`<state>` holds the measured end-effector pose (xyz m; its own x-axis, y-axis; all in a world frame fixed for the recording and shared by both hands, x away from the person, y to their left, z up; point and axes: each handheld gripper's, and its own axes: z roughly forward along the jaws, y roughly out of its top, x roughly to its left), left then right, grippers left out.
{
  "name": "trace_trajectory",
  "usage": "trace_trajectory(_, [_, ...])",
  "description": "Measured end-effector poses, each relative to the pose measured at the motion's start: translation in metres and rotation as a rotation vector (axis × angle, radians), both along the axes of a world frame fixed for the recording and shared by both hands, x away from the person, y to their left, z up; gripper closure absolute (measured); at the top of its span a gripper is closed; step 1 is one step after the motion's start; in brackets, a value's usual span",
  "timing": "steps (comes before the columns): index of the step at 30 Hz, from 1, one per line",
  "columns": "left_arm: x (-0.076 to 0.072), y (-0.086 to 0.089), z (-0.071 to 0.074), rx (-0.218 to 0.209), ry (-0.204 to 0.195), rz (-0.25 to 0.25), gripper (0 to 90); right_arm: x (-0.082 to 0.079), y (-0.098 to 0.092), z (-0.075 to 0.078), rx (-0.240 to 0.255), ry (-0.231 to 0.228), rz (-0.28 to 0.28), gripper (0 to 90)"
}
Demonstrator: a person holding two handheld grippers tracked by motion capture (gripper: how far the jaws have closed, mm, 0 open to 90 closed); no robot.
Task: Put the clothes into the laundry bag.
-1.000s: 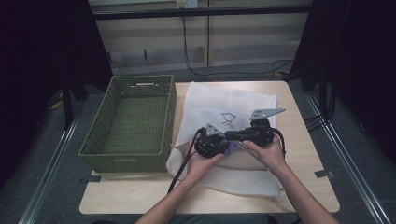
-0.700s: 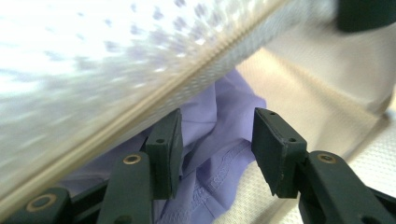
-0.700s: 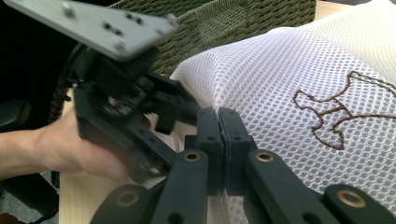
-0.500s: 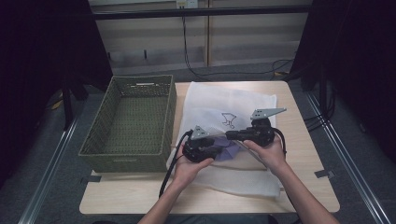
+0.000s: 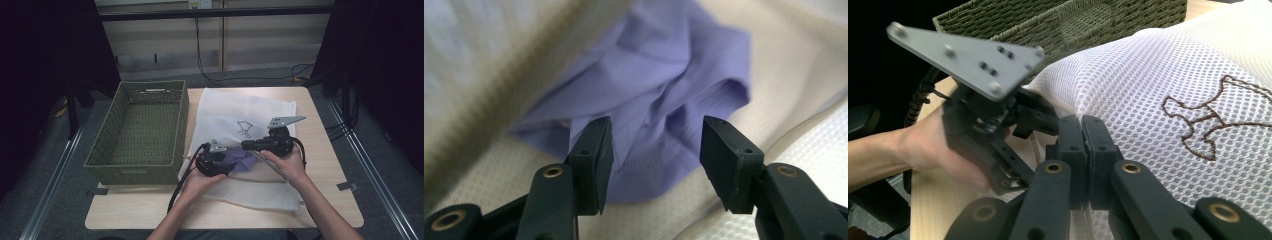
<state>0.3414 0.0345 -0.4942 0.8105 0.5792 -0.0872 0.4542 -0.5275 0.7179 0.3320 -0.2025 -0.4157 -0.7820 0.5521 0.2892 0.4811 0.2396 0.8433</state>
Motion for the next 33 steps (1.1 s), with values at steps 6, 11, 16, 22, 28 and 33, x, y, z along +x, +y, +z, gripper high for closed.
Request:
trace_trajectory(6, [0.004, 0.002, -0.005, 0.067, -0.064, 0.067, 74.3, 0.000, 0.001, 0.000, -0.003, 0.003, 0.001, 88.9])
trace_trajectory(11, [0.011, 0.002, -0.009, 0.014, -0.062, 0.169, 90.0, -0.002, 0.003, 0.001, -0.016, -0.003, 0.008, 88.9])
trace_trajectory(16, [0.013, 0.000, -0.007, -0.054, -0.072, 0.222, 90.0, -0.002, 0.004, 0.001, -0.018, -0.001, 0.014, 88.9])
trace_trajectory(22, [0.018, -0.005, -0.003, -0.108, -0.071, 0.266, 90.0, -0.002, 0.005, 0.001, -0.019, -0.002, 0.017, 88.9])
trace_trajectory(28, [0.021, -0.013, -0.007, -0.145, -0.054, 0.300, 90.0, -0.002, 0.007, 0.000, -0.024, 0.000, 0.029, 88.9])
trace_trajectory(33, [0.024, -0.014, -0.012, -0.117, -0.046, 0.303, 90.0, -0.002, 0.008, -0.002, -0.035, 0.006, 0.041, 88.9])
